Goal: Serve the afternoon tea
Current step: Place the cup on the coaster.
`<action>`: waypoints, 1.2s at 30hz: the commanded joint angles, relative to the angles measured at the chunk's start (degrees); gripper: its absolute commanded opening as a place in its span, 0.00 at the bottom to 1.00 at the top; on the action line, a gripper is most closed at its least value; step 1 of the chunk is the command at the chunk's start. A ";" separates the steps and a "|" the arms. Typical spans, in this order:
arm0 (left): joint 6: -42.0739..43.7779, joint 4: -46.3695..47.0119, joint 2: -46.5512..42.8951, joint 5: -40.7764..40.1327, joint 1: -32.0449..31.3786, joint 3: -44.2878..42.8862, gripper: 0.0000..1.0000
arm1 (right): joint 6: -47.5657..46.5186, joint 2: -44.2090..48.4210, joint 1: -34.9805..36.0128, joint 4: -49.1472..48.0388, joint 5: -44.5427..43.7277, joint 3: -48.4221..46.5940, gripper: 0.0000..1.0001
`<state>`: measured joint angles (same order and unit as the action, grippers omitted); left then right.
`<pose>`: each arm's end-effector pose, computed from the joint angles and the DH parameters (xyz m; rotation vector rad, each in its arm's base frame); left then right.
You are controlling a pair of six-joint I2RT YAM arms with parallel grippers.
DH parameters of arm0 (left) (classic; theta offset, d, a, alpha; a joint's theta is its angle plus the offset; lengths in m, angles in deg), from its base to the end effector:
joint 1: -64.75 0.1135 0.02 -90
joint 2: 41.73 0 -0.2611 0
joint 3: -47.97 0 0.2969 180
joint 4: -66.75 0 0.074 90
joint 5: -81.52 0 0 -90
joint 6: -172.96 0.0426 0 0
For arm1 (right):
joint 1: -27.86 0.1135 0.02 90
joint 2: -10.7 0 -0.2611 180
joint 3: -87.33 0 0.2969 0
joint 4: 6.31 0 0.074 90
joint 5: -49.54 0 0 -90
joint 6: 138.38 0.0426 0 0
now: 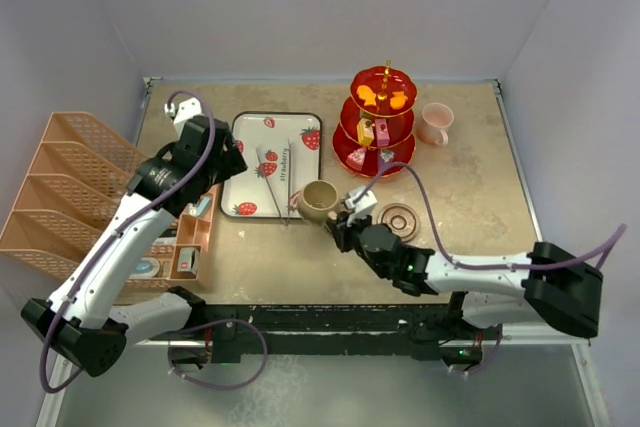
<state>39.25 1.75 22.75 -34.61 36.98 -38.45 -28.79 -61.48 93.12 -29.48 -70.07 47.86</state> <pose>0.2431 -0.1068 0.3834 -0.5301 2.1708 -0.1451 0.1444 0.2631 0.1832 -0.3124 1.7308 0.6447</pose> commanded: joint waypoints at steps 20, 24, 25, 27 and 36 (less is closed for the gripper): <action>13.77 14.22 -13.55 -22.01 -0.01 20.00 0.74 | 0.55 16.62 0.17 -15.28 -12.64 16.96 0.00; 12.03 14.98 -16.69 -22.95 -0.05 24.87 0.74 | 1.07 14.55 0.19 -12.27 -14.21 15.72 0.00; 11.72 15.99 -17.68 -23.03 -0.01 26.78 0.75 | 0.46 13.86 0.21 -11.52 -14.05 15.15 0.00; 11.66 16.37 -19.11 -22.53 -0.05 26.58 0.75 | -0.85 12.43 0.12 -11.51 -12.00 14.32 0.00; 11.60 16.61 -19.26 -23.26 -0.05 26.83 0.75 | 0.30 7.56 0.02 -14.23 -9.35 12.58 0.00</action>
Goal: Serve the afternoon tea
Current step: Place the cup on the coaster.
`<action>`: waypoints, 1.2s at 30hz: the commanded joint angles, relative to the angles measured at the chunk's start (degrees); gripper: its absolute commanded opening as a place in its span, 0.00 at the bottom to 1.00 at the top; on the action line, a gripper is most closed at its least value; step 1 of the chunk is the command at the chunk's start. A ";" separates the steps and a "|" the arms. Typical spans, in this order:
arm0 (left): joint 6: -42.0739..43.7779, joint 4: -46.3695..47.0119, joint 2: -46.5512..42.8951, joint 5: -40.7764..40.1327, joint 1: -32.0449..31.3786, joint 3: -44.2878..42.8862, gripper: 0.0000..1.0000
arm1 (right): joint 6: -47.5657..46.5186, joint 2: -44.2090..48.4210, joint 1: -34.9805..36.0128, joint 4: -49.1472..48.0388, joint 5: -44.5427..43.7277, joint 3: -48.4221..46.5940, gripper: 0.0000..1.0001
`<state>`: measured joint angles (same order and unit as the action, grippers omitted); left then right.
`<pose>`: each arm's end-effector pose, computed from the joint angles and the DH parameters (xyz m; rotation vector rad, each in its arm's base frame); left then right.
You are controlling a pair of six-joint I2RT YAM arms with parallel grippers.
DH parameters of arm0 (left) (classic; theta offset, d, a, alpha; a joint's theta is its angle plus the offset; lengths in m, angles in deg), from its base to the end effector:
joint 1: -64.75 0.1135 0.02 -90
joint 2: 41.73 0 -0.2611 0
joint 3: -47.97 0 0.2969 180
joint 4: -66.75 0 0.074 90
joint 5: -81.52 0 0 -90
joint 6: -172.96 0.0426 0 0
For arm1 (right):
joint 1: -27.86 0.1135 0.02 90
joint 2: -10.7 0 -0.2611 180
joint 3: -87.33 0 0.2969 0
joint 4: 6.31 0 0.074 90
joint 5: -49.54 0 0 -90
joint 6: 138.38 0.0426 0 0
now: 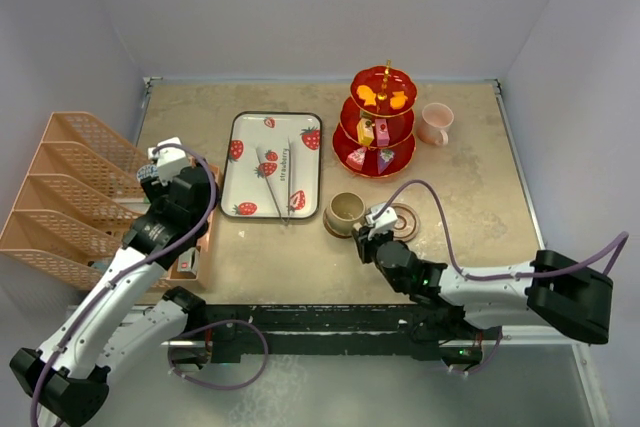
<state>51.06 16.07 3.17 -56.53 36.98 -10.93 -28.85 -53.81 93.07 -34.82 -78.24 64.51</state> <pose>0.1964 -0.0676 0.3084 -0.5046 1.9263 0.2660 0.1219 0.2017 0.1272 -0.2369 1.7611 0.4828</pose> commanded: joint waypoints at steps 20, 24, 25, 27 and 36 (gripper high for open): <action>-0.22 1.76 1.92 -0.81 0.00 -1.01 0.76 | -0.03 -4.00 -0.16 -6.06 -2.24 -4.72 0.14; -0.14 1.76 2.50 -0.74 0.00 -0.96 0.76 | 0.86 -2.73 -0.13 -3.20 -2.97 -5.05 0.24; -0.15 1.76 2.54 -0.64 0.00 -0.98 0.76 | 0.94 -2.11 -0.13 -2.69 -3.07 -4.91 0.25; -0.07 1.76 2.78 -0.56 0.00 -1.07 0.76 | 1.01 -0.64 -0.15 -2.47 -3.01 -4.33 0.31; -0.18 1.51 3.84 -0.19 0.00 -0.98 0.76 | 2.36 4.39 -0.18 1.41 -2.19 -4.05 0.46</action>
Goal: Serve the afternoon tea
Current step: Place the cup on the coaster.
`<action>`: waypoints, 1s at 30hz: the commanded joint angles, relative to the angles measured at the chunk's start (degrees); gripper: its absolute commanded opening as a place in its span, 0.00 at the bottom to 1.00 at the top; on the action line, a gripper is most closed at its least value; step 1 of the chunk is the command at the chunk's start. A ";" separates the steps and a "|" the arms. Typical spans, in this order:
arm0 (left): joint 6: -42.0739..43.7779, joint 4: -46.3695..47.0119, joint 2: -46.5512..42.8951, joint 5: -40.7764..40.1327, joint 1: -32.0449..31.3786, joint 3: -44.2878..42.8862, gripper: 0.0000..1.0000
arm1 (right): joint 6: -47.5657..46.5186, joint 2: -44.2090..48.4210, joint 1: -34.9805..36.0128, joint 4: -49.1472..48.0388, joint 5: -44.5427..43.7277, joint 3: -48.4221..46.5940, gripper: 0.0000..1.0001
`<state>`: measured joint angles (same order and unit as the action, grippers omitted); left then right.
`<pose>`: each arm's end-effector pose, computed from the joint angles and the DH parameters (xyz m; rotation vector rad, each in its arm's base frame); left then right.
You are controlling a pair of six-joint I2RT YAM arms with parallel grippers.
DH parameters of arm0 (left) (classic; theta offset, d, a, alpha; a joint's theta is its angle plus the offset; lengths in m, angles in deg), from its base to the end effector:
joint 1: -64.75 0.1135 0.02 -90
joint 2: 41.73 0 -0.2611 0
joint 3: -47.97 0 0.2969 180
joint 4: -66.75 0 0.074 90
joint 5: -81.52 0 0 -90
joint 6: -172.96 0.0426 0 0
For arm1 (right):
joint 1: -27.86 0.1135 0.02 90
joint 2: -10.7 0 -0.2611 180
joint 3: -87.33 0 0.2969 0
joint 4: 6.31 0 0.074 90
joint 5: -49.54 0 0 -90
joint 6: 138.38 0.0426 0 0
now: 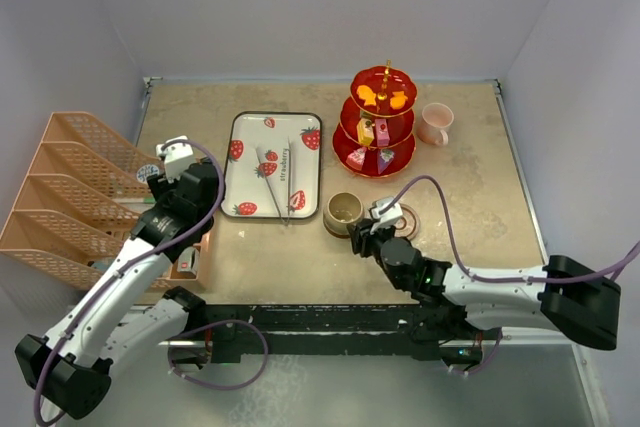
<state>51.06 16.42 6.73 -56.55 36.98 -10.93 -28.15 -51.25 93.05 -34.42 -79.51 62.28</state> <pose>0.2072 -0.0733 0.2970 -0.4849 1.9682 0.3062 0.1253 0.2070 0.1493 -0.1668 1.7096 0.5274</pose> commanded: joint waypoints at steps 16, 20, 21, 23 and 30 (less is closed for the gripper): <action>0.23 1.15 2.23 0.78 0.00 -1.23 0.76 | 21.47 5.74 -1.21 23.41 7.85 -8.65 0.53; 0.33 1.21 2.56 0.96 0.00 -1.27 0.76 | 23.63 5.64 -1.30 26.49 8.03 -9.72 0.53; 0.41 1.23 2.52 0.98 0.00 -1.25 0.76 | 23.84 5.48 -1.29 26.87 8.33 -10.11 0.53; 0.35 1.23 2.59 1.02 -0.01 -1.21 0.77 | 24.25 5.01 -1.30 27.13 9.21 -10.88 0.52; 0.36 1.23 2.79 1.12 0.00 -1.25 0.77 | 23.84 3.02 -1.52 28.12 8.35 -13.87 0.53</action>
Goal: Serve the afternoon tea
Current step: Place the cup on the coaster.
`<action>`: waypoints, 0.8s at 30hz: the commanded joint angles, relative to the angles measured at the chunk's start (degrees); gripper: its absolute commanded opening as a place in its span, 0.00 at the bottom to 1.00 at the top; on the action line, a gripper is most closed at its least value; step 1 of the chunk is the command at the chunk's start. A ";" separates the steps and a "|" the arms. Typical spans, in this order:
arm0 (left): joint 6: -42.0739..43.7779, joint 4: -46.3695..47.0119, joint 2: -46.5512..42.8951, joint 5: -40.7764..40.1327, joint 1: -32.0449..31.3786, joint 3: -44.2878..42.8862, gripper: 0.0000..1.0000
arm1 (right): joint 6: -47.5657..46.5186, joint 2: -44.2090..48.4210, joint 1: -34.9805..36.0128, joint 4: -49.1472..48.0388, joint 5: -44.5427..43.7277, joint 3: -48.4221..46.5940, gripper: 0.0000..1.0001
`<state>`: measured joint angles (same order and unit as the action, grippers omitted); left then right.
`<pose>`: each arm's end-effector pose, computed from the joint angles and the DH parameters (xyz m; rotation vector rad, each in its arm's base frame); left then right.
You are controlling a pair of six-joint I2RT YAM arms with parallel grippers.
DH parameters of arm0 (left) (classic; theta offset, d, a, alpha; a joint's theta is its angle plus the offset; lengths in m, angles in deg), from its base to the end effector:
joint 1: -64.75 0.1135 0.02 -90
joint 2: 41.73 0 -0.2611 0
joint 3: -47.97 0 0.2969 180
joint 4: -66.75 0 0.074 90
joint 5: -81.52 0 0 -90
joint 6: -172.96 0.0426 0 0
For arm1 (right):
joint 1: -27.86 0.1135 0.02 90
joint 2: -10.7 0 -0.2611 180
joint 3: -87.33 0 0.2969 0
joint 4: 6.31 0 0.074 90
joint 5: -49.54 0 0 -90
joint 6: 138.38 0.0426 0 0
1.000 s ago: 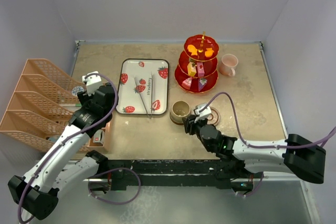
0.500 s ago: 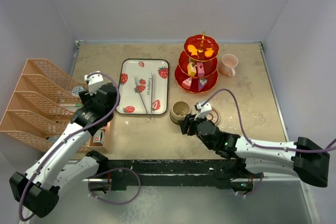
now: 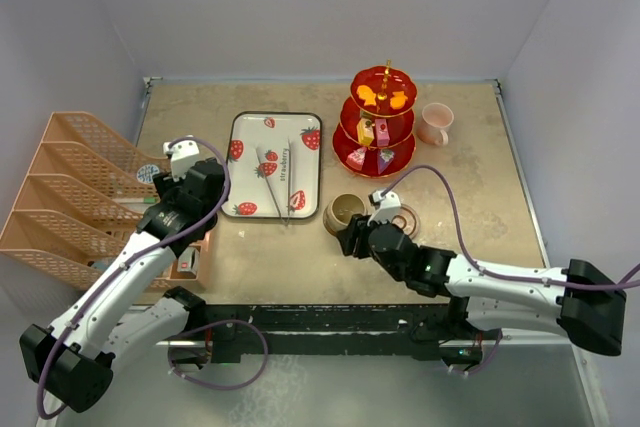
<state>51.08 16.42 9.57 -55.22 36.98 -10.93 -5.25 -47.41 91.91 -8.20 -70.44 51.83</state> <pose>0.2152 -0.0782 0.2865 -0.4573 2.0187 0.3198 0.1329 0.2244 0.1818 0.0007 1.9570 0.7641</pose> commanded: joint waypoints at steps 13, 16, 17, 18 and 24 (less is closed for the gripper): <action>0.42 1.28 0.00 -0.09 0.00 -1.28 0.77 | -0.97 2.12 -1.03 8.95 -3.86 -8.81 0.53; 0.69 1.41 -0.03 0.10 0.00 -1.32 0.77 | -0.79 5.09 -1.31 12.81 -6.82 -10.33 0.53; 0.71 1.41 -0.10 0.20 0.00 -1.33 0.77 | -0.77 5.81 -1.61 13.84 -7.38 -10.55 0.53; 0.69 1.37 -0.16 0.24 -0.01 -1.36 0.77 | -0.91 6.43 -2.09 14.91 -7.61 -10.84 0.53; 0.89 1.62 -1.17 -0.35 0.00 -1.17 0.77 | -1.62 7.26 -9.48 18.83 -2.11 -11.75 0.54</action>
<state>51.12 16.44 9.68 -55.13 36.98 -10.93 -6.10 -40.54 86.80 6.65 -73.94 42.09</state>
